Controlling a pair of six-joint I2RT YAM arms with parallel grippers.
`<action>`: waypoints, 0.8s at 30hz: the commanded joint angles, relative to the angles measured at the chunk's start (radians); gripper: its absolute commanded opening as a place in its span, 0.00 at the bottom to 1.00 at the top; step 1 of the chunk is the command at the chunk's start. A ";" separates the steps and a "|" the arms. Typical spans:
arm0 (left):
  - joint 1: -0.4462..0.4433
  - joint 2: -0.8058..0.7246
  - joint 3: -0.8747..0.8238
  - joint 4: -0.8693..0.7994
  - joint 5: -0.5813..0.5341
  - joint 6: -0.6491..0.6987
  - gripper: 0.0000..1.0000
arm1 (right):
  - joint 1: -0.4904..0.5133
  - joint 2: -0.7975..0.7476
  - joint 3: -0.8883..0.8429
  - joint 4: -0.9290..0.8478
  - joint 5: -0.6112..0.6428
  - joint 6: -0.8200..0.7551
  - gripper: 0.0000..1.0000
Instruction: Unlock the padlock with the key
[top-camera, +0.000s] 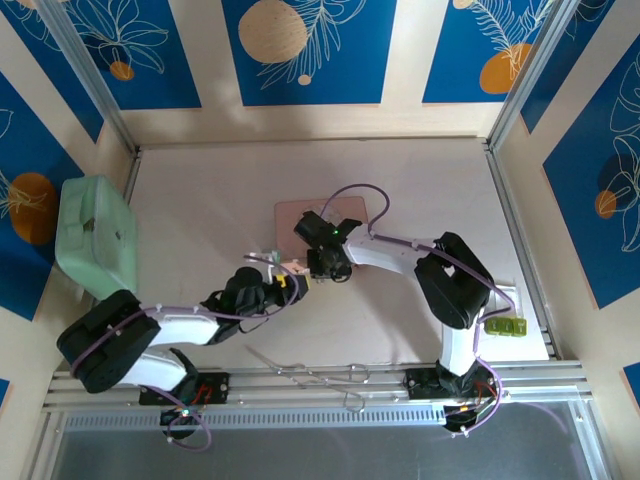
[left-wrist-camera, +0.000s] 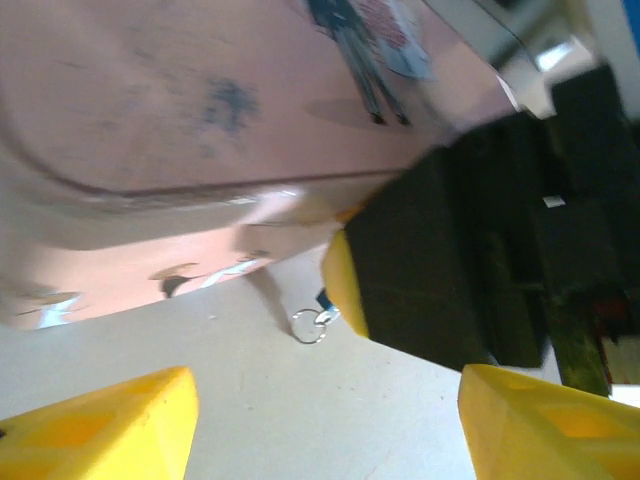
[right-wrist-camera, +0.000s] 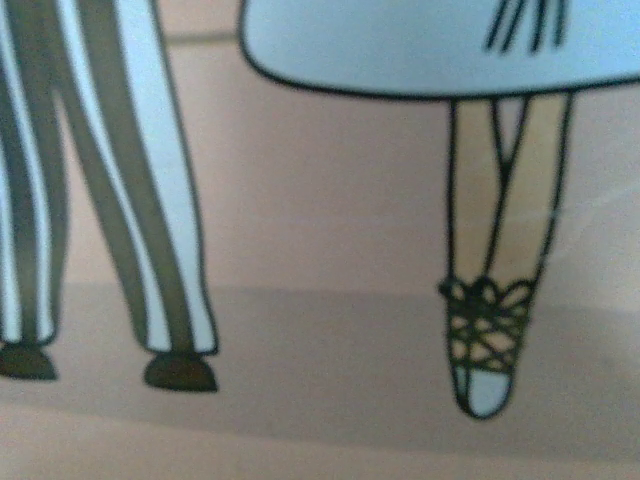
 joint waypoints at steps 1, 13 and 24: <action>-0.033 0.062 -0.031 0.144 0.004 0.026 0.59 | -0.010 0.011 0.042 -0.059 -0.088 0.001 0.27; -0.072 0.325 -0.011 0.415 0.040 0.001 0.55 | -0.049 0.042 0.065 -0.107 -0.210 0.000 0.27; -0.068 0.472 0.091 0.418 0.041 -0.019 0.47 | -0.067 0.043 0.063 -0.104 -0.246 0.004 0.27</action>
